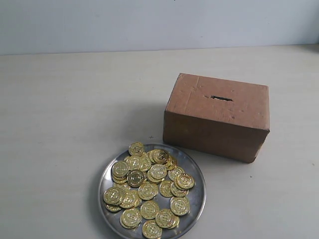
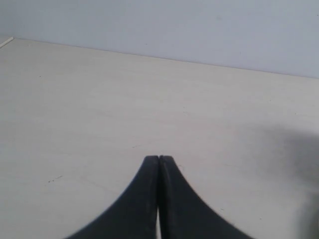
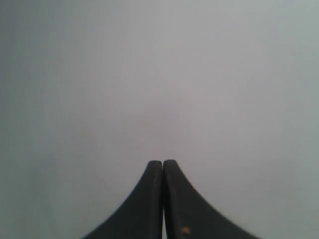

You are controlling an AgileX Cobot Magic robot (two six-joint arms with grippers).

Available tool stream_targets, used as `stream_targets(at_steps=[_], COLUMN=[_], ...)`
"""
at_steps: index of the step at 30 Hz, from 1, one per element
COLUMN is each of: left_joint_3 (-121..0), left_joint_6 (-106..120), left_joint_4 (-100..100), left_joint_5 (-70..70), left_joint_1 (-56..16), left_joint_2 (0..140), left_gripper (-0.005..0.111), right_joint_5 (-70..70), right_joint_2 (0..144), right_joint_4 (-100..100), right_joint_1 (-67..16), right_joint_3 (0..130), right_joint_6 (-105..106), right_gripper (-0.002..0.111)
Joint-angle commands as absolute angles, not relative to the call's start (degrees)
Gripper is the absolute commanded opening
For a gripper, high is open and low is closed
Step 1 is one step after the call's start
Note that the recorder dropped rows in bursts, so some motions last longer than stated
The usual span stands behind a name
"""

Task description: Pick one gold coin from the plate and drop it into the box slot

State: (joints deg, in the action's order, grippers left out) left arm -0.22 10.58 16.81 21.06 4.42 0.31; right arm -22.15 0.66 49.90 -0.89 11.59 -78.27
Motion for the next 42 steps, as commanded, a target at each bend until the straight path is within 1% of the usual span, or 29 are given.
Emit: stream_targets(at_steps=[1,7,9,16,23,27,32,39,42], left_joint_3=[0.0,0.0,0.0,0.0,0.0,0.0,0.0,0.0,0.0], left_joint_6=[10.33,10.33,10.33,10.33,10.33,10.33,10.33,10.33,10.33], left_joint_4=[17.09,17.09,17.09,17.09,17.09,17.09,17.09,17.09,17.09], left_joint_5=[20.78,20.78,20.78,20.78,20.78,20.78,20.78,20.78,20.78], left_joint_1=[4.7,4.7,4.7,4.7,4.58,4.58,4.58,4.58,4.58], left_joint_2=[0.0,0.0,0.0,0.0,0.0,0.0,0.0,0.0,0.0], left_gripper=[0.0,0.0,0.0,0.0,0.0,0.0,0.0,0.0,0.0], right_joint_5=[-24.13,-34.6,-37.81,-50.75,-54.39,-58.64,-60.28,-59.56,-56.39], right_joint_2=[4.68,15.09,19.18,37.36,54.93,65.47,71.22,71.49,71.84], right_joint_4=[76.77,96.36,99.95,99.95,99.95,99.95,99.95,99.95,99.95], right_joint_1=[-0.67,-0.67,-0.67,-0.67,-0.67,-0.67,-0.67,-0.67,-0.67], right_joint_3=[18.29,27.54,30.69,39.95,46.91,49.74,49.74,49.74,49.74], right_joint_6=[-102.31,-113.47,-118.5,-121.62,-121.33,-116.35,-113.29,-115.91,-114.37], right_gripper=[0.0,0.0,0.0,0.0,0.0,0.0,0.0,0.0,0.0])
